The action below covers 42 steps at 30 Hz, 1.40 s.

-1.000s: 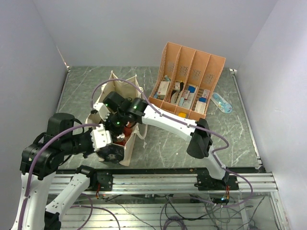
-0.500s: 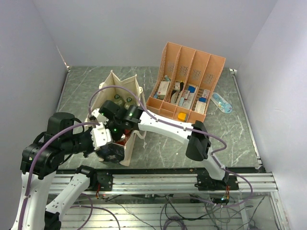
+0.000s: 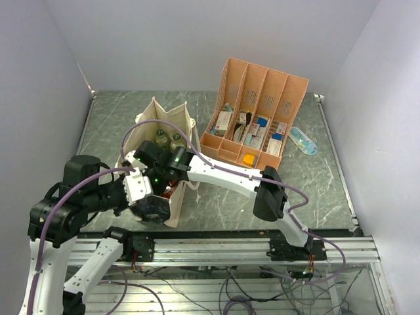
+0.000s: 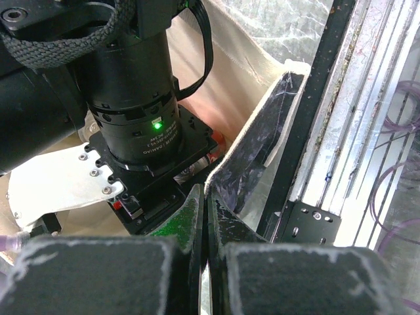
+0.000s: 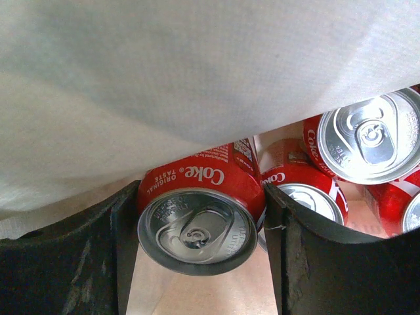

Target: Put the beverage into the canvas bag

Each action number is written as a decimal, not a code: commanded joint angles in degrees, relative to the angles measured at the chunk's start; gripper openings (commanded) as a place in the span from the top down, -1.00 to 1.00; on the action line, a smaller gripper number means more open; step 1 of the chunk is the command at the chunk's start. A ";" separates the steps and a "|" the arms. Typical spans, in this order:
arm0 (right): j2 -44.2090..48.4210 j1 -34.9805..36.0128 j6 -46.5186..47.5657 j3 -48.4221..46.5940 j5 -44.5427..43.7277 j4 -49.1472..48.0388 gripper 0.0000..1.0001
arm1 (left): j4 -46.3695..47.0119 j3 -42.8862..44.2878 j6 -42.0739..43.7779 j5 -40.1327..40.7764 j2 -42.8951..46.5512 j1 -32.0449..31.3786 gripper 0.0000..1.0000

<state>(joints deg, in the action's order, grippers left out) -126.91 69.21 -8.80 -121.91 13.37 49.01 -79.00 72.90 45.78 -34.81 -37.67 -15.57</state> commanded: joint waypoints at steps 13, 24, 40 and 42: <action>-4.24 3.19 2.96 3.08 2.17 2.37 0.27 | 5.44 1.63 -0.61 -6.10 2.46 0.92 0.86; -2.73 2.98 3.77 3.23 1.82 2.23 -0.22 | 4.67 1.63 0.37 -5.67 2.90 0.98 0.86; -1.76 2.16 4.55 0.12 1.93 2.40 -0.87 | 4.27 1.14 1.62 -5.27 3.38 0.98 0.86; -1.31 1.82 4.87 -0.19 2.32 2.32 -0.88 | 4.29 1.11 1.63 -5.19 3.39 0.98 0.86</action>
<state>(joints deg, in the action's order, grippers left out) -129.25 69.76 -4.62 -119.96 12.56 50.50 -79.05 72.66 47.11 -34.92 -35.51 -15.11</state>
